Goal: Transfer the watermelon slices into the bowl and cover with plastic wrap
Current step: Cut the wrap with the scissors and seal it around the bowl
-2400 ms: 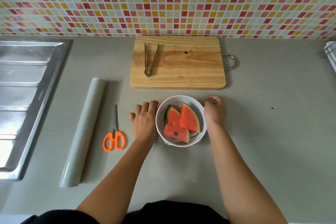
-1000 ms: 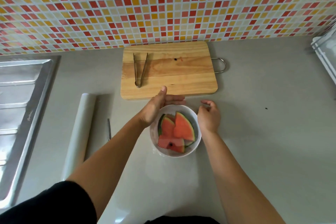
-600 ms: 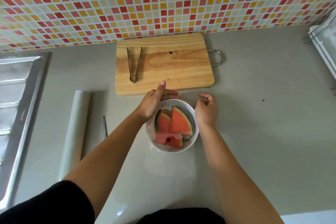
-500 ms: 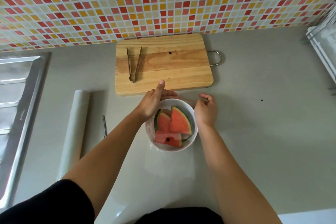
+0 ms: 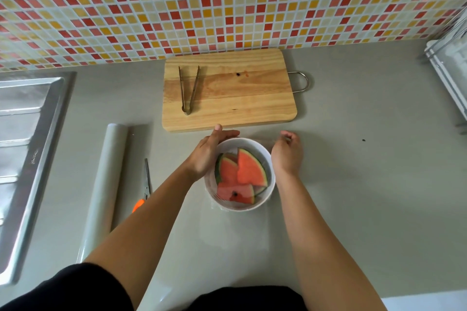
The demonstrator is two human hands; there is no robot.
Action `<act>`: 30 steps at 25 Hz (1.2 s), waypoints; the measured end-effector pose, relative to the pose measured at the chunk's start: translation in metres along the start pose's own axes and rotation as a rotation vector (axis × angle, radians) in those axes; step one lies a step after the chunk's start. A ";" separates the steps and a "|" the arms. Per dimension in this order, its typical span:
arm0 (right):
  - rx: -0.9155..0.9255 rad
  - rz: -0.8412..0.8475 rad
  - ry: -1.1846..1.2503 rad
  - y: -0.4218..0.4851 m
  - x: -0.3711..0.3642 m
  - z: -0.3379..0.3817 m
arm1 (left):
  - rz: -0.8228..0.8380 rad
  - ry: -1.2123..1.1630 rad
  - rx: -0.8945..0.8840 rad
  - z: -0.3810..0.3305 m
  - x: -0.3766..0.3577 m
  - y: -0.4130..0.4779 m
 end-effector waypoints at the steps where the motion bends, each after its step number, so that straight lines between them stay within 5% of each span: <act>1: -0.021 -0.088 0.030 0.001 0.009 -0.002 | 0.001 -0.010 0.007 0.001 0.000 0.001; 5: 0.100 -0.367 0.144 -0.003 0.048 0.022 | -0.018 -0.019 0.033 0.004 -0.001 0.003; 7: 0.417 -0.143 0.257 -0.012 0.039 0.059 | -0.022 -0.032 0.041 0.005 0.000 0.004; 9: 0.661 0.279 0.208 -0.036 0.008 0.080 | -0.026 -0.034 0.036 0.005 0.000 0.004; 11: 0.677 0.630 0.097 -0.060 -0.023 0.073 | -0.033 -0.019 0.027 0.005 0.000 0.004; 13: 0.594 0.714 0.017 -0.066 -0.033 0.060 | -0.040 -0.005 0.032 0.005 -0.001 0.005; 26: 0.242 0.410 -0.329 -0.045 -0.028 0.023 | -0.051 0.001 0.085 0.010 0.001 0.008; 30: 0.312 0.063 0.071 -0.034 0.018 0.031 | -0.033 -0.180 0.060 0.010 0.007 0.006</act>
Point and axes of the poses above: each hand's wrist, its own y-axis towards the middle knuckle, its own x-axis out of the back of the hand, z = x × y, the point moved 9 cm from there along y, towards the middle knuckle, and after that the axes turned 7 degrees about x, right-handed, at the moved point
